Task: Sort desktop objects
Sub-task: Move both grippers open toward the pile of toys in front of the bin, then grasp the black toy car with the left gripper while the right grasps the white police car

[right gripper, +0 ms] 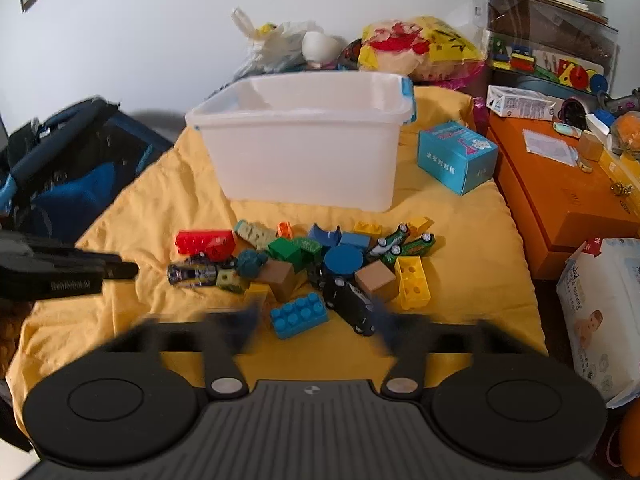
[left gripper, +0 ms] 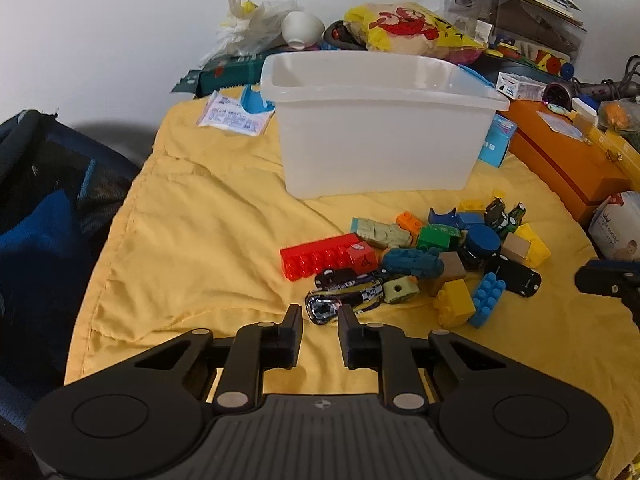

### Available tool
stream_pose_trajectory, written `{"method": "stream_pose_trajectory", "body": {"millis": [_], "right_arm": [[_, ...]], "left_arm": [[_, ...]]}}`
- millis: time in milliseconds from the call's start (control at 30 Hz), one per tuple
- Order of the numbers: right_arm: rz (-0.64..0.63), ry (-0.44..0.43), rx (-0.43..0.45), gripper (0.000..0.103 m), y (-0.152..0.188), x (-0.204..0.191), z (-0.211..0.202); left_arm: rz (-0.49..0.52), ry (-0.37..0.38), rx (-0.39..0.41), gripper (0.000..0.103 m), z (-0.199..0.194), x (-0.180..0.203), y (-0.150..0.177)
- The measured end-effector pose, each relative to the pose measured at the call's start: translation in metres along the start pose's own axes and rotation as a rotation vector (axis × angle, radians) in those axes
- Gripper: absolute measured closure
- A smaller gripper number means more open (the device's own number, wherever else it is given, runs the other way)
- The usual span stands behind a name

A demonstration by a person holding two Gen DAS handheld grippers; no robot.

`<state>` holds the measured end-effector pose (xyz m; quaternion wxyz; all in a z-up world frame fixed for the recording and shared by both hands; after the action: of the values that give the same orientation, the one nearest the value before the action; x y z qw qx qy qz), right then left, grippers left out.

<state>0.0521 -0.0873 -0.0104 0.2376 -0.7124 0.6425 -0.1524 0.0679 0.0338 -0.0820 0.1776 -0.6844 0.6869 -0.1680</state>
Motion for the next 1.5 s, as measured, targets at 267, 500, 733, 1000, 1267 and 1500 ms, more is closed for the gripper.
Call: {"method": "stream_pose_trajectory", "body": {"millis": [267,500,733,1000,1267,1500], "right_arm": [[0.016,-0.001,-0.032,0.095,0.008,0.007,0.015],[-0.006,0.001,-0.032,0.014,0.011,0.008,0.033],[-0.039,0.047,-0.049,0.033,0.004,0.025,0.063],[-0.077,0.015,-0.073,0.052,-0.003,0.033,0.089],[-0.093,-0.023,-0.122,0.058,-0.004,0.031,0.108],[-0.077,-0.084,-0.090,0.081,0.001,0.027,0.090]], "left_arm": [[-0.004,0.045,0.016,0.073,0.015,0.000,-0.003],[0.049,-0.026,-0.019,0.043,0.046,0.004,-0.002],[0.059,0.043,-0.012,0.040,0.068,-0.004,-0.008],[0.112,0.130,-0.021,0.038,0.081,0.009,-0.014],[0.180,0.124,-0.040,0.039,0.091,0.022,-0.020],[0.179,0.111,0.002,0.039,0.074,0.025,-0.019]]}}
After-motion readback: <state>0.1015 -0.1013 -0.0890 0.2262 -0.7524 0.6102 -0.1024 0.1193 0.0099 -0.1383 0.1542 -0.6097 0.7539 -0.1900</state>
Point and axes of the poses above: each gripper's, at about its wrist camera, not at the fingertips, and z roughly the way its jaws point, x to its right, y to its underside, the point moved 6 cm from there along z, roughly the way its jaws point, and after that the axes turned 13 degrees about -x, right-handed, at the moved point
